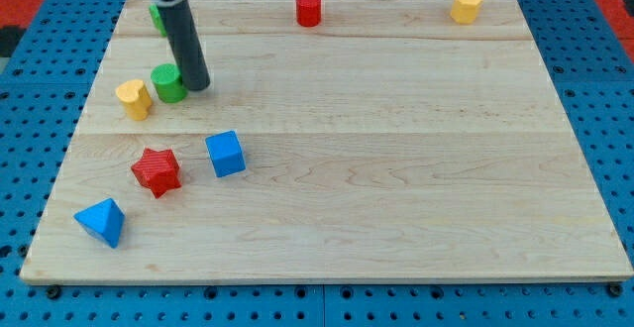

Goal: Move the green circle to the left center of the board

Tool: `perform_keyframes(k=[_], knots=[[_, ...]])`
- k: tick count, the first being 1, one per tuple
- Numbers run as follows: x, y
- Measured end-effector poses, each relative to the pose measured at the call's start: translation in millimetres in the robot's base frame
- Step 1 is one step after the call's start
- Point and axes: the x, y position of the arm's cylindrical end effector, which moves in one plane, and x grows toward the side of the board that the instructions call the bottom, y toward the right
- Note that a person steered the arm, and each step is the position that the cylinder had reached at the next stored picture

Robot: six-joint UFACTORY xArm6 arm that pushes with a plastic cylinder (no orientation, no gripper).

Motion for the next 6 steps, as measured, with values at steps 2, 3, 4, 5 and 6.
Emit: perform_keyframes(k=[2, 3, 4, 5, 6], knots=[[-19.7, -103.2], [15.8, -112.6], [41.4, -89.2], [56.0, -80.3], [56.0, -73.9]])
